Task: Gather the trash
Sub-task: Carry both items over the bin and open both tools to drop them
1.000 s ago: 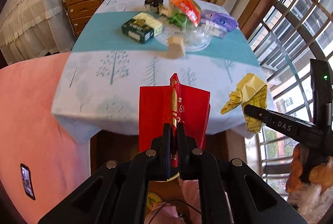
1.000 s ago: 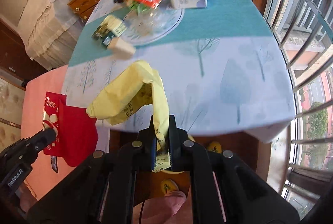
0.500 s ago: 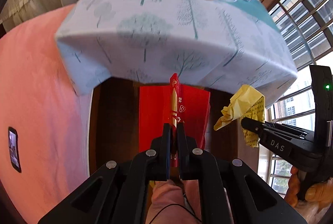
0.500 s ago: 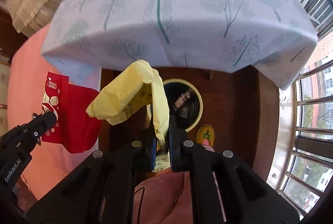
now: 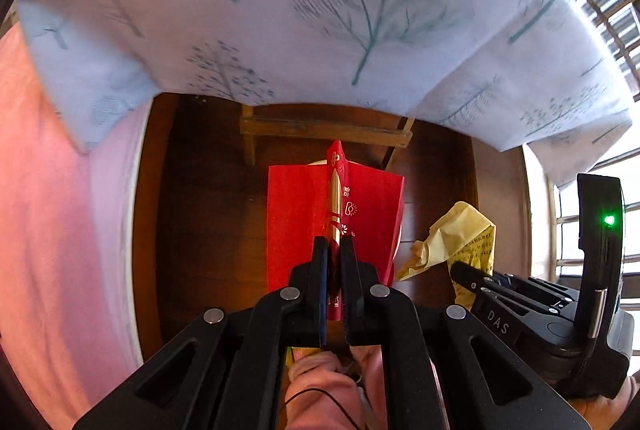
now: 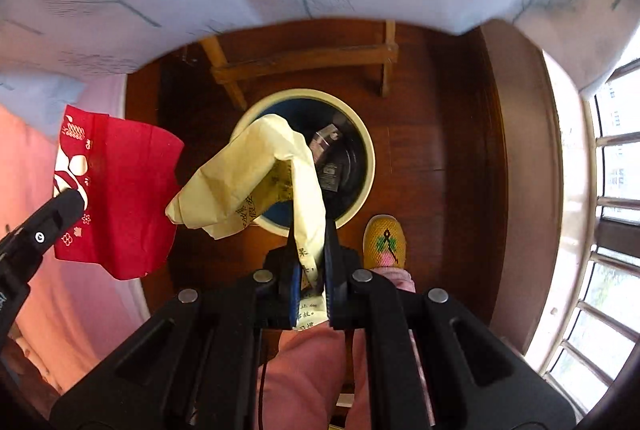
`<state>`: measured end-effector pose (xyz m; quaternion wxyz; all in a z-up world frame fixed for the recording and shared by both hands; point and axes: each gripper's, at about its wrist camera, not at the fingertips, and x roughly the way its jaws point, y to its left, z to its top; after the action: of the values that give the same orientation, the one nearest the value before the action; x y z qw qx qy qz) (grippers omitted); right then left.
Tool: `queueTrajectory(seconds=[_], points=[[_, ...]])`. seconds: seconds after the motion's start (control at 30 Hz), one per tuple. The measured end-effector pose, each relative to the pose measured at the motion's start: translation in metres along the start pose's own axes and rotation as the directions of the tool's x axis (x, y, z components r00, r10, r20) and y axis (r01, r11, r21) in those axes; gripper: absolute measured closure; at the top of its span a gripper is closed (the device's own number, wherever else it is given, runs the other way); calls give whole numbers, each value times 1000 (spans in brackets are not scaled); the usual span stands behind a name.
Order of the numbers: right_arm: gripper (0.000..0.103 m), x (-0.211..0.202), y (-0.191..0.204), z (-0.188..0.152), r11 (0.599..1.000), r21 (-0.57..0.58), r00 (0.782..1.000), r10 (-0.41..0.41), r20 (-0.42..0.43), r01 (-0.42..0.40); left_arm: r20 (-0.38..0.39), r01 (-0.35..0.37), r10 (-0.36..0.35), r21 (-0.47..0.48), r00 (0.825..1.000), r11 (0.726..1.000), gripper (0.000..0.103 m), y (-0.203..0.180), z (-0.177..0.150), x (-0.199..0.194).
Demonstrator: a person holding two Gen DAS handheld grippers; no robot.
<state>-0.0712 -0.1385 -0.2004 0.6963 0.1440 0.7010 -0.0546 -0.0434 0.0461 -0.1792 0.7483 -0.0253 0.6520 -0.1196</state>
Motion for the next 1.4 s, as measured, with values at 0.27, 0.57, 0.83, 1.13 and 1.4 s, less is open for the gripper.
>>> queueTrajectory(seconds=[0.27,0.57,0.83,1.13,1.4], points=[[96,40,-37,1,997,80,1000,-6,-5,6,-50,7,-5,28,999,1000,98,-26,5,65],[96,60,-64,6,992,127,1000,-2,0,2,-80,0,1,19,997,1000,76,-43,20,124],[96,78,-60,14,995,97,1000,9,-14,-8,-95,-46,43,-20,995,999,69,-20,18,142],[96,98,-25,22,1000,6,999,14,-39,-14,-76,-98,92,-81,993,992,69,18,4,134],[90,99,14,26,997,-71,999,1,-49,-5,-34,-108,104,-143,994,984,69,43,-4,102]])
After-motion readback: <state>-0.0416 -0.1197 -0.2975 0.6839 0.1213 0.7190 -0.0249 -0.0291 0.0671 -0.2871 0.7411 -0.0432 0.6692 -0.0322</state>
